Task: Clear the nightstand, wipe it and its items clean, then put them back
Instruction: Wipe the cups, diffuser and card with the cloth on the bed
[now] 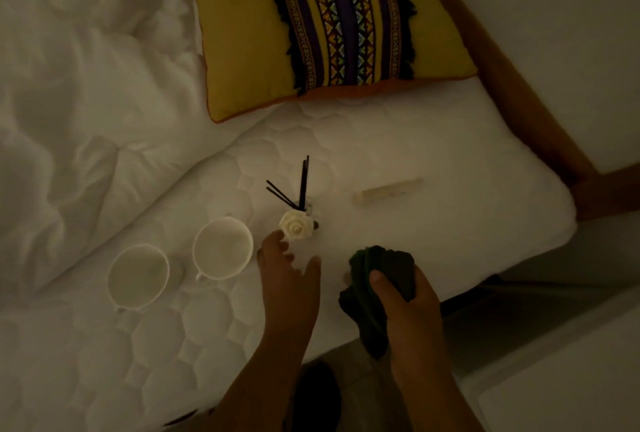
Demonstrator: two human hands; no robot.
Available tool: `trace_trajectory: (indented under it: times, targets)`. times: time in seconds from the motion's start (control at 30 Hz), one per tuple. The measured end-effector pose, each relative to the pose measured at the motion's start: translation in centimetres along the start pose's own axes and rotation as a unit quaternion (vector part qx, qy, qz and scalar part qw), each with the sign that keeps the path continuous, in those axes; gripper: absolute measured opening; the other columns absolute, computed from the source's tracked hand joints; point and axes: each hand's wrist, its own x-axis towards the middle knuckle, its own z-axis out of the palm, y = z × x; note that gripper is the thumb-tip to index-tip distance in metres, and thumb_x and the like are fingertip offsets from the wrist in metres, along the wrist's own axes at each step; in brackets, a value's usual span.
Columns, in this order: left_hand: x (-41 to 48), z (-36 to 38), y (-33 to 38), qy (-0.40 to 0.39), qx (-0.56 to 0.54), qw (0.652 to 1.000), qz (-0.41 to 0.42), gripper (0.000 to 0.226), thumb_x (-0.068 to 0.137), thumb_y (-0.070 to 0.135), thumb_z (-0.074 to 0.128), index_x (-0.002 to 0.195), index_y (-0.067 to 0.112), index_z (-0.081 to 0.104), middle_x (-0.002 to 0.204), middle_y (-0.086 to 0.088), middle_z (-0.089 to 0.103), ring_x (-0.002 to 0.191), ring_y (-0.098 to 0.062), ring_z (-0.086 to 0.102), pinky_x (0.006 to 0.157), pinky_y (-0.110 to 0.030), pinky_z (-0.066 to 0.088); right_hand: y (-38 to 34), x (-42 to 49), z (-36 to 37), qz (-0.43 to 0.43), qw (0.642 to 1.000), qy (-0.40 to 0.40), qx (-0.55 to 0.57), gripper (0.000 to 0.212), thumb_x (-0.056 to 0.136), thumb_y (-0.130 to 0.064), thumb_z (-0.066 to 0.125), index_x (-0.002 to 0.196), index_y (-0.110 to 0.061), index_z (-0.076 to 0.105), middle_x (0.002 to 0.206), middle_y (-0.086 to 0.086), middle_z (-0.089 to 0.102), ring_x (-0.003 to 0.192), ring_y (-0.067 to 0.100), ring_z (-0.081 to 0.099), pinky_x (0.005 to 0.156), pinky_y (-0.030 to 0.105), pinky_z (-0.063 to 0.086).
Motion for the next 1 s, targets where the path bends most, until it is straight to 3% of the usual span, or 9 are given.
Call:
trace_trajectory:
  times: [0.07, 0.17, 0.27, 0.4, 0.57, 0.73, 0.8, 0.87, 1.0]
  targets:
    - [-0.9, 1.1, 0.1, -0.013, 0.004, 1.0, 0.005, 0.041, 0.086, 0.022, 0.069, 0.119, 0.032, 0.047, 0.11, 0.007, 0.058, 0.091, -0.003, 0.057, 0.07, -0.015, 0.043, -0.3, 0.1, -0.9, -0.003, 1.0, 0.005, -0.006, 0.023, 0.083, -0.027, 0.074, 0.102, -0.037, 0.065, 0.103, -0.002, 0.069, 0.096, 0.018, 0.066, 0.091, 0.043, 0.055]
    - [-1.1, 3.4, 1.2, -0.07, 0.011, 0.996, 0.061, 0.029, 0.091, 0.017, 0.063, 0.117, 0.028, 0.056, 0.109, 0.004, 0.064, 0.094, -0.002, 0.058, 0.086, -0.024, 0.051, -0.7, 0.3, -2.1, -0.008, 1.0, 0.011, -0.012, 0.029, 0.082, -0.031, 0.074, 0.108, -0.038, 0.062, 0.106, -0.003, 0.068, 0.098, 0.018, 0.065, 0.092, 0.045, 0.054]
    - [0.2, 6.1, 2.8, -0.121, -0.014, 0.986, 0.11, 0.049, 0.093, 0.009, 0.059, 0.138, 0.02, 0.045, 0.133, -0.001, 0.052, 0.116, -0.011, 0.053, 0.102, -0.031, 0.047, -0.9, 0.7, -3.5, -0.018, 1.0, 0.019, -0.01, 0.026, 0.08, -0.032, 0.075, 0.096, -0.046, 0.061, 0.103, -0.005, 0.067, 0.095, 0.015, 0.065, 0.087, 0.04, 0.056]
    - [2.5, 9.0, 3.9, -0.118, -0.024, 0.986, 0.116, 0.068, 0.089, 0.009, 0.065, 0.147, 0.024, 0.031, 0.148, -0.001, 0.037, 0.13, -0.017, 0.043, 0.11, -0.04, 0.042, -0.7, 1.1, -4.8, -0.029, 0.999, 0.026, -0.019, 0.029, 0.079, -0.034, 0.075, 0.087, -0.055, 0.057, 0.097, -0.014, 0.066, 0.089, 0.007, 0.064, 0.076, 0.027, 0.053]
    - [4.6, 10.1, 3.4, -0.085, -0.005, 0.986, 0.142, 0.035, 0.091, 0.018, 0.064, 0.124, 0.024, 0.057, 0.12, 0.008, 0.054, 0.108, -0.011, 0.052, 0.1, -0.038, 0.048, 0.1, 1.6, -5.3, -0.022, 0.999, 0.038, -0.013, 0.031, 0.077, -0.033, 0.077, 0.084, -0.059, 0.059, 0.095, -0.016, 0.067, 0.09, 0.008, 0.065, 0.08, 0.032, 0.055]
    - [4.9, 9.7, 3.7, -0.09, 0.047, 0.978, 0.183, 0.023, 0.096, 0.019, 0.057, 0.117, 0.02, 0.063, 0.105, 0.011, 0.062, 0.09, -0.001, 0.058, 0.075, -0.002, 0.041, -0.4, 1.6, -4.7, -0.046, 0.999, 0.023, -0.002, 0.03, 0.07, -0.041, 0.076, 0.077, -0.066, 0.062, 0.09, -0.021, 0.07, 0.086, 0.002, 0.066, 0.075, 0.023, 0.054]
    - [4.0, 9.0, 4.1, -0.119, 0.025, 0.979, 0.166, 0.017, 0.097, 0.02, 0.055, 0.111, 0.025, 0.063, 0.096, 0.019, 0.062, 0.082, 0.008, 0.059, 0.065, -0.001, 0.044, -1.1, 1.5, -4.3, -0.076, 0.997, 0.017, -0.018, 0.031, 0.076, -0.038, 0.074, 0.079, -0.066, 0.062, 0.086, -0.027, 0.069, 0.083, -0.004, 0.065, 0.075, 0.022, 0.053]
    - [2.7, 7.7, 4.3, -0.142, 0.005, 0.977, 0.162, 0.012, 0.097, 0.02, 0.055, 0.102, 0.028, 0.063, 0.09, 0.02, 0.063, 0.082, 0.013, 0.059, 0.067, -0.003, 0.046, -2.0, 1.4, -3.7, -0.115, 0.992, 0.03, -0.042, 0.026, 0.082, -0.034, 0.072, 0.091, -0.056, 0.062, 0.091, -0.021, 0.068, 0.084, -0.006, 0.063, 0.08, 0.025, 0.053]
    - [0.2, 5.6, 4.5, -0.181, 0.015, 0.97, 0.164, 0.012, 0.096, 0.018, 0.056, 0.097, 0.013, 0.068, 0.085, 0.002, 0.068, 0.078, -0.008, 0.065, 0.069, -0.021, 0.052, -3.7, 1.3, -2.5, -0.218, 0.964, 0.074, -0.134, 0.037, 0.086, -0.038, 0.066, 0.121, -0.03, 0.057, 0.107, -0.016, 0.063, 0.1, -0.007, 0.058, 0.089, 0.026, 0.051]
